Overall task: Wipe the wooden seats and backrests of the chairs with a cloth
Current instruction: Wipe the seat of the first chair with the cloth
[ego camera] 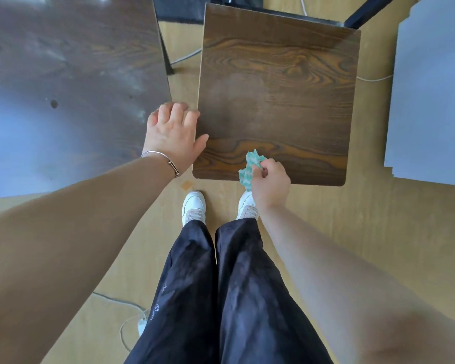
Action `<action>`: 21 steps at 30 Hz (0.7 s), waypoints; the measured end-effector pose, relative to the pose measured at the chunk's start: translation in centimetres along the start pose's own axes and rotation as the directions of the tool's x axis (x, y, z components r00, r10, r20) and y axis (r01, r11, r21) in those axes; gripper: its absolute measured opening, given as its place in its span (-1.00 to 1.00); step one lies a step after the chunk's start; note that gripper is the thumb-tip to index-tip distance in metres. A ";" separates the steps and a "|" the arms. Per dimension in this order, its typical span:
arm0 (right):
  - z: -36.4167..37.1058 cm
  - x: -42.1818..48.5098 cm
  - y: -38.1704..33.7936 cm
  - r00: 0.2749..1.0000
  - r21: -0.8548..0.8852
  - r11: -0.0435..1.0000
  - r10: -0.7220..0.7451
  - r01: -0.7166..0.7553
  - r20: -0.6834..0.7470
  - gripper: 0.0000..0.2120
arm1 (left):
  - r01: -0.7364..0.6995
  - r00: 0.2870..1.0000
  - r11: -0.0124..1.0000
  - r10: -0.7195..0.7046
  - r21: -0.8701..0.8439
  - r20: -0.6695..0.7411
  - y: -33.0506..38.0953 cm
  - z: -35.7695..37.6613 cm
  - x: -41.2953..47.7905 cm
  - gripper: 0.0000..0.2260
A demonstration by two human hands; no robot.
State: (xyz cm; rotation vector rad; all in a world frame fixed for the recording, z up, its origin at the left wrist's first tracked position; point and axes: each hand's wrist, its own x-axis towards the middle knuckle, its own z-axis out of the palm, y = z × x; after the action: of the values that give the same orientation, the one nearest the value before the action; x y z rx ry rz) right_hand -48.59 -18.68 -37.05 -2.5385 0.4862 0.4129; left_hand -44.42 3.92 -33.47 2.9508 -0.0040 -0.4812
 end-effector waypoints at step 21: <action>6.4 -4.5 -10.2 0.925 0.100 0.964 -0.263 0.245 0.273 -0.89 | 0.155 0.987 0.987 -0.156 -0.047 -0.030 -5.6 -0.3 -2.3 -0.54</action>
State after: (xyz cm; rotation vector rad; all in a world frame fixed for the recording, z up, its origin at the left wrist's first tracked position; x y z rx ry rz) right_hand -49.59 -5.87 -36.23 -2.3849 0.0581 0.6395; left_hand -46.65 9.61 -33.30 2.9285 0.2395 -0.4455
